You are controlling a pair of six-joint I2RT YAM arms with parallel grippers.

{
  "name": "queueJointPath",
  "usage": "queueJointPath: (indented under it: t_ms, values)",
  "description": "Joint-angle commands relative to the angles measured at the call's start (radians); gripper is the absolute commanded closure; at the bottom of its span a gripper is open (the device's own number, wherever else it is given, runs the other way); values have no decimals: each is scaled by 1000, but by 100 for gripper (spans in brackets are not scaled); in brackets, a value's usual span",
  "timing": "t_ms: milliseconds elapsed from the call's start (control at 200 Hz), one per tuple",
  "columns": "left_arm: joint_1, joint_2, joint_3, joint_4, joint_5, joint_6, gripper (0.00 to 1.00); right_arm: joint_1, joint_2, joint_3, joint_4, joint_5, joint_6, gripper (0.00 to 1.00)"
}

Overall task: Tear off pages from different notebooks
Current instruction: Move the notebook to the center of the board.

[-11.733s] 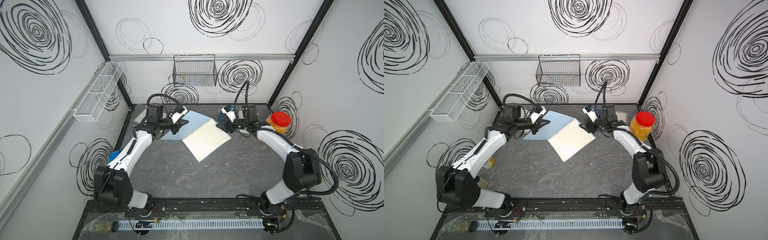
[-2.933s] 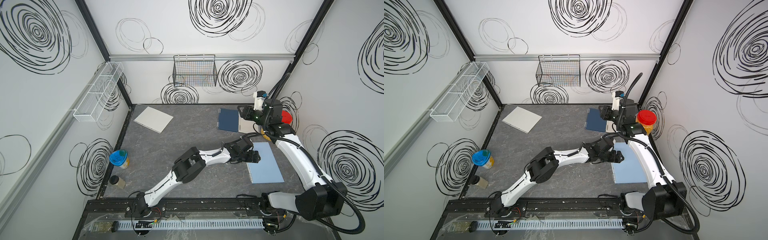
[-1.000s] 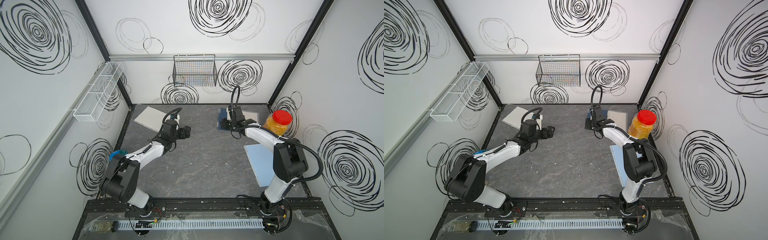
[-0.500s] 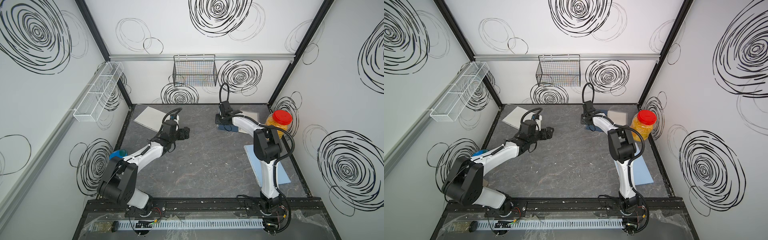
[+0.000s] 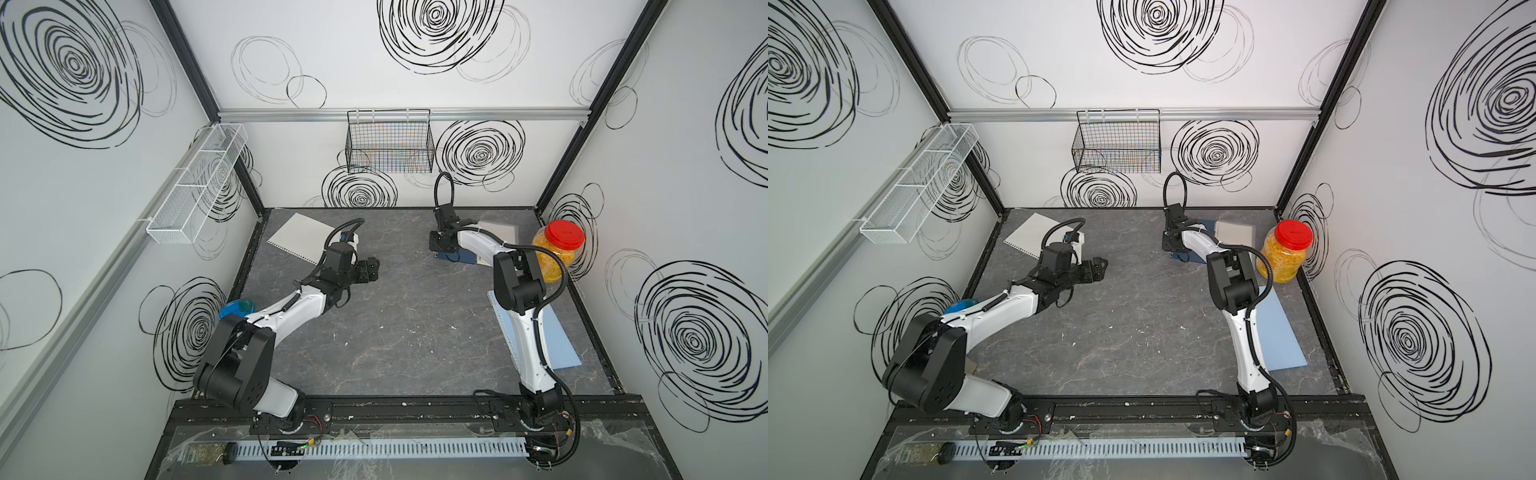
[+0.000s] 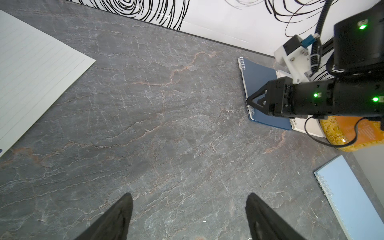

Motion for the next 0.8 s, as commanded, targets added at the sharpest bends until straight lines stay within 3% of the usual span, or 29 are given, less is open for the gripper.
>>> queueJointPath:
  t_ms: [0,350,796]
  values:
    - [0,-33,-6,25,7,23,12,-2,32,51,-43,-23,2,59]
    - [-3,-30,-2,18,6,21,12,-1,48,50,-66,-52,-16,66]
    - [-15,-35,-1,11,14,33,12,11,-63,-120,-20,-147,-70,73]
